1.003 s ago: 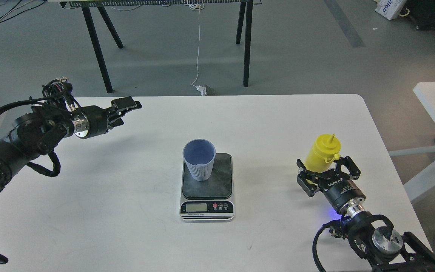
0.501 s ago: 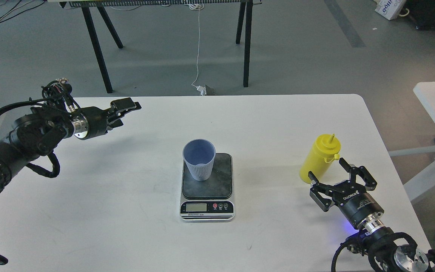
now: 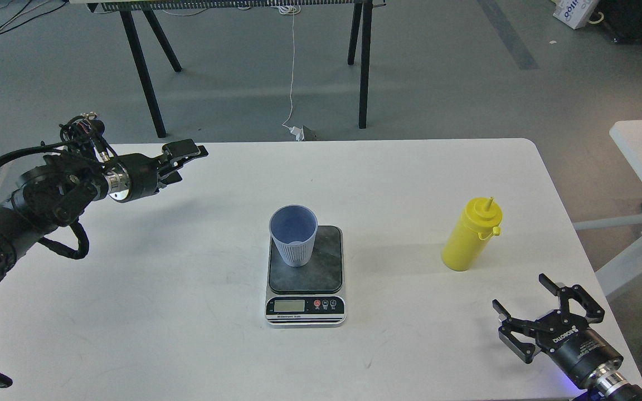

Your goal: Pour seasoning into cup on scale with both arms

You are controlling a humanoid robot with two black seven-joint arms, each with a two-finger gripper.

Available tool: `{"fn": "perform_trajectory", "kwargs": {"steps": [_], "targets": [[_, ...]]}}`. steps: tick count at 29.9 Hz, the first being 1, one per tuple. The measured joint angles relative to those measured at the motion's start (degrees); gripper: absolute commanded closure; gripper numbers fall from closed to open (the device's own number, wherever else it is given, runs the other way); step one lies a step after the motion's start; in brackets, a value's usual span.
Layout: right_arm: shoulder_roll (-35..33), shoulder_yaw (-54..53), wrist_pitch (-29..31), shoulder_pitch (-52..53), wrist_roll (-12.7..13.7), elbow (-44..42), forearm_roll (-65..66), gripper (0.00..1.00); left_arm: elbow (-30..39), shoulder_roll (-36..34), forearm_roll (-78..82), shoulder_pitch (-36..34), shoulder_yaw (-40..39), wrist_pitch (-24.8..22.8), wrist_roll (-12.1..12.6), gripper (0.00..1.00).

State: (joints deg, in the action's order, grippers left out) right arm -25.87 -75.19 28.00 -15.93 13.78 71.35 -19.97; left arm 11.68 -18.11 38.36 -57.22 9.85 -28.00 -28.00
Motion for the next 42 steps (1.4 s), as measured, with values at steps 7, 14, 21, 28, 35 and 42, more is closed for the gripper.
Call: {"fn": "perform_trajectory", "kwargs": {"steps": [7, 14, 21, 28, 35, 42], "targets": [[-9.33, -0.55, 0.00, 11.53, 0.00, -1.30, 0.51, 0.01, 0.00, -2.65, -4.14, -0.71, -1.67, 0.00, 0.00, 0.00], [-10.16, 7.71, 0.00, 33.26, 0.02, -14.07, 4.79, 0.01, -0.05, -6.30, -15.33, -5.82, -5.72, 0.00, 0.00, 0.00], [-3.98, 13.85, 0.00, 46.76, -0.32, -25.15, 5.11, 0.01, -0.10, -8.11, -22.13, -11.44, -9.38, 0.00, 0.00, 0.00], [-0.40, 14.36, 0.00, 49.35, -2.23, -29.84, 5.20, 0.01, -0.35, -8.05, -22.53, -13.72, -18.62, 0.00, 0.00, 0.00], [-0.09, 14.13, 0.00, 48.91, -5.92, -32.49, 5.20, 0.01, -0.36, -7.70, -22.25, -12.53, -22.16, 0.00, 0.00, 0.00], [-0.14, 14.10, 0.00, 48.73, -6.91, -32.59, 5.14, 0.01, -0.35, -8.62, -22.53, -9.01, -22.48, 0.00, 0.00, 0.00]]}}
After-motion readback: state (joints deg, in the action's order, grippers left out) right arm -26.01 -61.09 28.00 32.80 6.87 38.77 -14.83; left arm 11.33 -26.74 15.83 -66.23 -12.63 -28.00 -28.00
